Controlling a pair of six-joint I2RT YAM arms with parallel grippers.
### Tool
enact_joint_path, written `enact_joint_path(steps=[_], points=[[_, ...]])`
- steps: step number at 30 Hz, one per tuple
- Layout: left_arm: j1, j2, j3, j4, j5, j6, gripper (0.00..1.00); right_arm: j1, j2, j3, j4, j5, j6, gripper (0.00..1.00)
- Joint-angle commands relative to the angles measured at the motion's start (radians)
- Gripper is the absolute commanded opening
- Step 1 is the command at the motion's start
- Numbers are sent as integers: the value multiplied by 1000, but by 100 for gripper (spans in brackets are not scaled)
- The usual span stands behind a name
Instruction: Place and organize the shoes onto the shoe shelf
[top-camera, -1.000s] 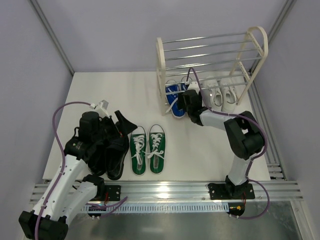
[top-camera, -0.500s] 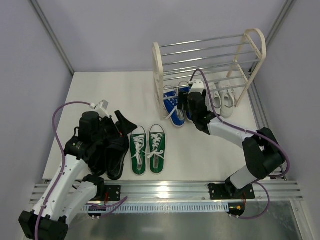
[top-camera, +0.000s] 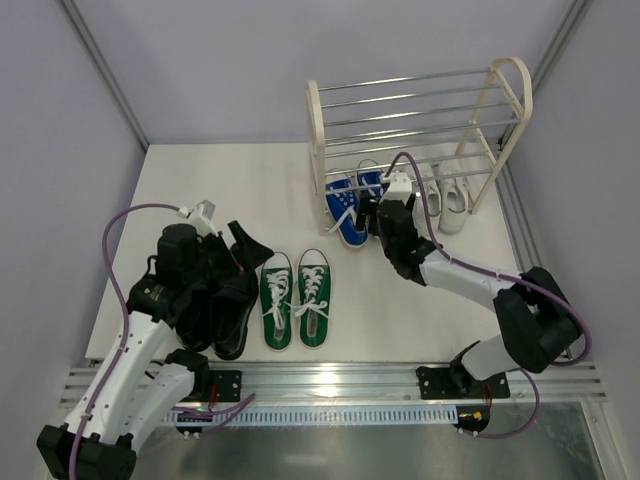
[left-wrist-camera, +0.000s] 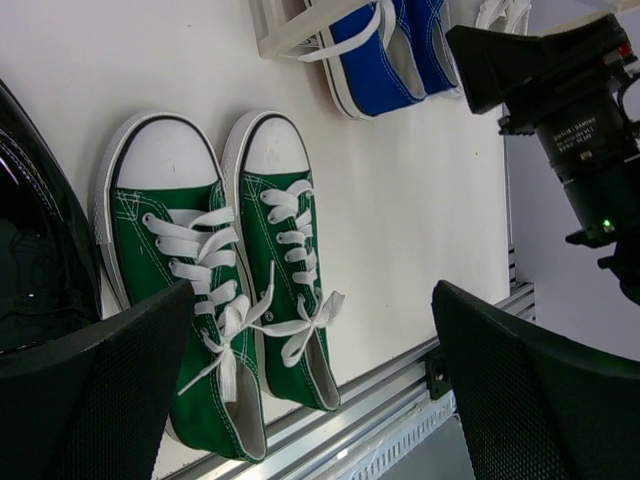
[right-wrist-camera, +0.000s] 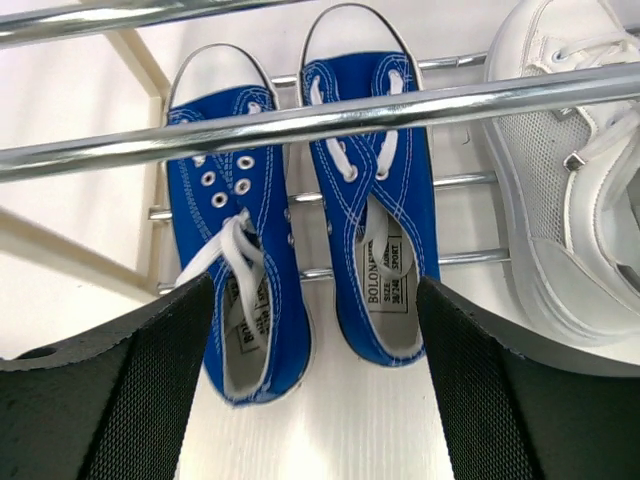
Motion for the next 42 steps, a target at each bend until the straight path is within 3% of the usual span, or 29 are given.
enact_joint_path(steps=[1, 4, 9, 14, 20, 31, 36, 42], points=[[-3, 0, 17, 13, -2, 5, 100, 35, -152, -44, 70, 57, 20, 82], [-3, 9, 22, 15, -2, 7, 100, 66, -250, -69, -39, 63, 47, 82], [-3, 6, 23, 12, -18, 10, 100, 190, -330, -76, -284, -75, 162, 82], [-3, 0, 52, -33, -63, 11, 100, 463, -301, -30, -450, -58, 328, 82], [-3, -37, 68, -63, -97, 14, 100, 672, -209, 17, -507, -52, 553, 83], [-4, -86, 57, -112, -94, 25, 100, 761, 47, 215, -687, 41, 789, 86], [-3, -113, 52, -125, -94, 36, 100, 761, 159, 334, -805, 77, 808, 86], [-3, -118, 48, -131, -92, 48, 100, 761, 246, 382, -771, 35, 808, 86]])
